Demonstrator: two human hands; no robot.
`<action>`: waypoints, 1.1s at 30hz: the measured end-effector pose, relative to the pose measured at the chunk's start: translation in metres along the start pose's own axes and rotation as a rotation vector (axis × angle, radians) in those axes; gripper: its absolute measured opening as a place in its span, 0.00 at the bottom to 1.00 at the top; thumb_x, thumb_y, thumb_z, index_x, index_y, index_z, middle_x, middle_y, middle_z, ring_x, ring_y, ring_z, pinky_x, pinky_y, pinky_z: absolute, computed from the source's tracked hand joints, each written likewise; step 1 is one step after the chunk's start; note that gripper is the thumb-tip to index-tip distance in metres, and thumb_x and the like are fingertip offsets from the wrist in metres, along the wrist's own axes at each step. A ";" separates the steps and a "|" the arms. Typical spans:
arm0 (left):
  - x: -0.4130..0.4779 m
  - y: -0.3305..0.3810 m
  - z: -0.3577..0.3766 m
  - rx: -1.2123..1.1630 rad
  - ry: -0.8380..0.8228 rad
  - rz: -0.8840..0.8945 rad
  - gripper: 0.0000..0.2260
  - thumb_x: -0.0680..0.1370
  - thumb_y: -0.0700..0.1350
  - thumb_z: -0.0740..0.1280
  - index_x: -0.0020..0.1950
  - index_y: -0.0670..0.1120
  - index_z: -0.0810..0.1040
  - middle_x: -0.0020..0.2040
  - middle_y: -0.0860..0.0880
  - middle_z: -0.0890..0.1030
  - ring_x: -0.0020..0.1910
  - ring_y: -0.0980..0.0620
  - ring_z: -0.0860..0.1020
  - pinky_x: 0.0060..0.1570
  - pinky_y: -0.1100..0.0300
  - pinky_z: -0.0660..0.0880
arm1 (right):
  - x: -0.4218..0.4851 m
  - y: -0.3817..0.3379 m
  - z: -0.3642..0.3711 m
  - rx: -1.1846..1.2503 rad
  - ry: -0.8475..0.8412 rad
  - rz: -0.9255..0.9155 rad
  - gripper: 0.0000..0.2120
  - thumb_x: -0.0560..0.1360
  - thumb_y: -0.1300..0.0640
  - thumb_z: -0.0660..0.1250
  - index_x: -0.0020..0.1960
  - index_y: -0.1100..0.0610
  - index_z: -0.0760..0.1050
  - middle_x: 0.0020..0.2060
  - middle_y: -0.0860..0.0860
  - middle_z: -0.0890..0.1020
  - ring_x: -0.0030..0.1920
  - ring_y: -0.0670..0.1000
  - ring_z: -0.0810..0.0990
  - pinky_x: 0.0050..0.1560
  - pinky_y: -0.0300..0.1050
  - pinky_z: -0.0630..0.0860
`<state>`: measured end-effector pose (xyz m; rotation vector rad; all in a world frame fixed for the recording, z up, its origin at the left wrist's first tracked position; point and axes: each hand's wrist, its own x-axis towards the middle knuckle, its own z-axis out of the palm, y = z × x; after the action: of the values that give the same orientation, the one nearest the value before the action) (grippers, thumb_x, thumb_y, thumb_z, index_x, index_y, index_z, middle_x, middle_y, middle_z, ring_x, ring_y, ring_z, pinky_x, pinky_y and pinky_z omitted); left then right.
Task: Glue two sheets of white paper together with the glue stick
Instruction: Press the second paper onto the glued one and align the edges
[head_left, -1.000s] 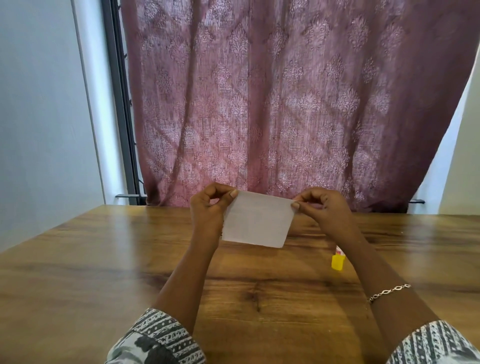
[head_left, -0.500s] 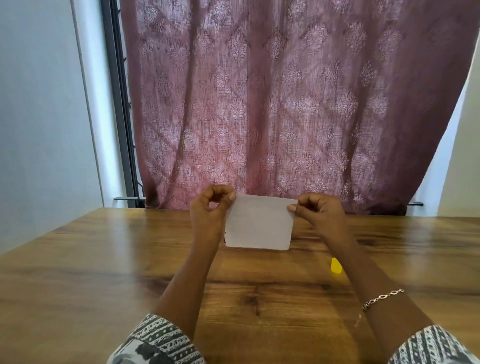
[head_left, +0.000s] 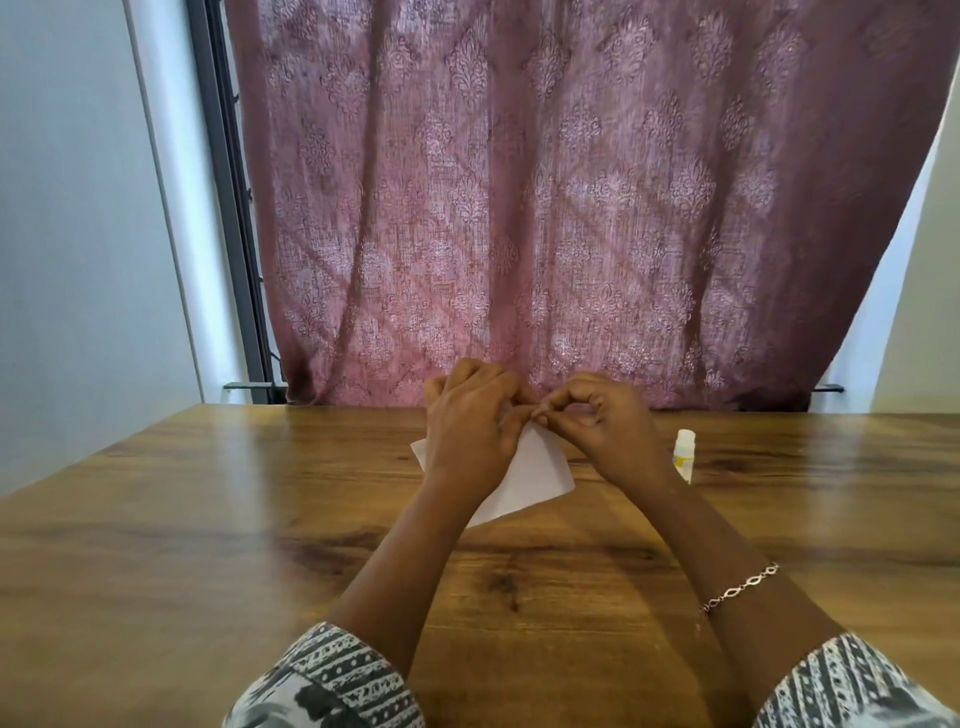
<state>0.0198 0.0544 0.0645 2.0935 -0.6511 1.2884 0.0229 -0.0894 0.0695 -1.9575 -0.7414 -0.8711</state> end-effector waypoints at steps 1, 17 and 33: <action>0.000 0.000 0.000 -0.006 -0.003 0.001 0.07 0.69 0.49 0.64 0.37 0.47 0.78 0.37 0.52 0.80 0.45 0.56 0.67 0.41 0.61 0.59 | 0.000 0.000 0.000 0.009 -0.008 0.004 0.04 0.67 0.62 0.72 0.37 0.64 0.80 0.32 0.43 0.76 0.38 0.50 0.76 0.41 0.46 0.73; 0.004 -0.014 -0.006 -0.327 0.159 -0.224 0.02 0.70 0.41 0.67 0.38 0.43 0.76 0.36 0.58 0.75 0.40 0.61 0.70 0.40 0.66 0.65 | -0.005 0.033 -0.008 0.035 -0.142 0.203 0.01 0.67 0.66 0.71 0.38 0.62 0.80 0.32 0.44 0.78 0.34 0.34 0.76 0.36 0.26 0.69; 0.001 -0.020 -0.003 -0.676 0.217 -0.467 0.10 0.74 0.36 0.66 0.36 0.49 0.73 0.37 0.53 0.76 0.33 0.66 0.73 0.34 0.76 0.68 | -0.009 0.032 -0.010 0.395 0.048 0.341 0.07 0.69 0.66 0.68 0.36 0.56 0.78 0.27 0.41 0.83 0.33 0.37 0.79 0.39 0.29 0.75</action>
<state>0.0313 0.0707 0.0617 1.4124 -0.3895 0.8521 0.0389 -0.1148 0.0516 -1.6375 -0.4862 -0.5169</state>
